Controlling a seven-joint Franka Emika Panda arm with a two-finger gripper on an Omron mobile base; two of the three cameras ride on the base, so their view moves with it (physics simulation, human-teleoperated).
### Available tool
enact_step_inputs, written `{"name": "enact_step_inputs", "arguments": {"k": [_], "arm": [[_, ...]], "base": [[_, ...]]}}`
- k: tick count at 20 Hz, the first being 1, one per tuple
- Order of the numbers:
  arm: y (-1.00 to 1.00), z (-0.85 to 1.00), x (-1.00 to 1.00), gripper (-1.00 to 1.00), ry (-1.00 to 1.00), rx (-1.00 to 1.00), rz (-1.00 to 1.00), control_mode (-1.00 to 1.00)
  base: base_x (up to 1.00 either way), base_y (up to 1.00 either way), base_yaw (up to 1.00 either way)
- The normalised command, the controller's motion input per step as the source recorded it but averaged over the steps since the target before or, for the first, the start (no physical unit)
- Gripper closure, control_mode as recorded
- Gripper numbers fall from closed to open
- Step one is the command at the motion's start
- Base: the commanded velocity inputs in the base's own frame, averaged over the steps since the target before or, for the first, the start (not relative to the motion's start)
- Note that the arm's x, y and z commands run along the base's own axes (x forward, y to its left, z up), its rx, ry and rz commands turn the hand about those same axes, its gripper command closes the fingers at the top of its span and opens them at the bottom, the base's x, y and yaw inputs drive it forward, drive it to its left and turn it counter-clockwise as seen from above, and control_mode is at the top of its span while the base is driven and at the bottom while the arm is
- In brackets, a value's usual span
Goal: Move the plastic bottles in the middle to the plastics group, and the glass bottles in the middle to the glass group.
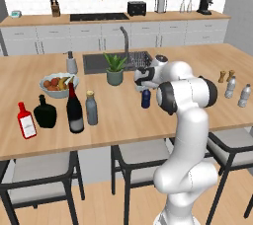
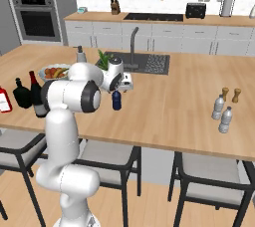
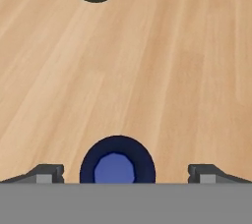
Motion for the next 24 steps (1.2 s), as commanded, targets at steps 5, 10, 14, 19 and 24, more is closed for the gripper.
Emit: {"name": "enact_step_inputs", "arguments": {"k": [5, 10, 14, 19, 24], "arm": [[0.05, 0.0, 0.0, -1.0, 0.0, 0.0, 0.0, -1.0], [0.05, 0.0, 0.0, -1.0, 0.0, 0.0, 0.06, -1.0], [0.05, -0.03, 0.0, -1.0, 0.0, 0.0, 0.08, -1.0], [0.0, 0.0, 0.0, -1.0, 0.0, 0.0, 0.04, -1.0], [0.0, -0.11, 0.03, -1.0, 0.0, 0.0, 0.05, -1.0]], "base": [[0.0, 0.0, 0.0], [0.0, 0.0, 0.0], [0.0, 0.0, 0.0], [0.0, 0.0, 0.0], [0.0, 0.0, 0.0]]}}
